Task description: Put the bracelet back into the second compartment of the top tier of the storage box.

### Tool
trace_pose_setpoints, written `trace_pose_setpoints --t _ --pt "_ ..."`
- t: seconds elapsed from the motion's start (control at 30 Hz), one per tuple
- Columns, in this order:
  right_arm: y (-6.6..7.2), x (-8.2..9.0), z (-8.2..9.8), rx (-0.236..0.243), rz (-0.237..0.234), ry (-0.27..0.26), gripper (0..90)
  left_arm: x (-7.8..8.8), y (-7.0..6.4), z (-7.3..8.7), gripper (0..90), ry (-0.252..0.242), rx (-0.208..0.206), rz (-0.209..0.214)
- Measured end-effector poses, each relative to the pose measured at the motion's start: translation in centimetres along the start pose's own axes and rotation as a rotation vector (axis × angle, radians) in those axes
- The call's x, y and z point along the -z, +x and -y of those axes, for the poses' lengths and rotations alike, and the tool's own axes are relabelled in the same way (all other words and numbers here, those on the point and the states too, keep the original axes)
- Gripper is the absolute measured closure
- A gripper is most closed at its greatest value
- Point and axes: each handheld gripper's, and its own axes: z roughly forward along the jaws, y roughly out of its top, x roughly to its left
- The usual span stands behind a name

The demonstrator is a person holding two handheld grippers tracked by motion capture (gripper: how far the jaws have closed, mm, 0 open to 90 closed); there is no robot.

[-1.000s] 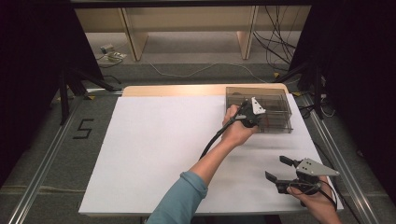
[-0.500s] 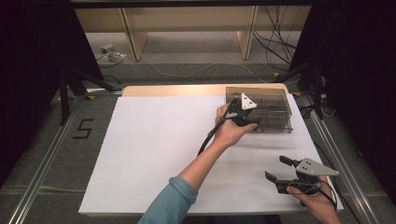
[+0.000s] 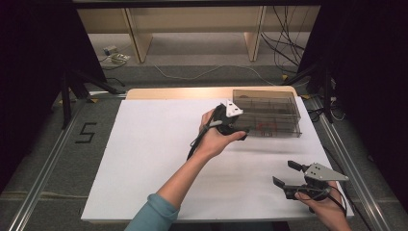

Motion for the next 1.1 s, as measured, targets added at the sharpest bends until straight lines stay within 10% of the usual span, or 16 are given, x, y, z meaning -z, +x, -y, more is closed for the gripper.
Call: trace_pose_setpoints --t 1.1 --pt "0.1 -0.4 -0.1 0.003 -0.005 0.013 16.6 13.3 4.4 14.0 23.8 -0.035 0.139 -0.146"
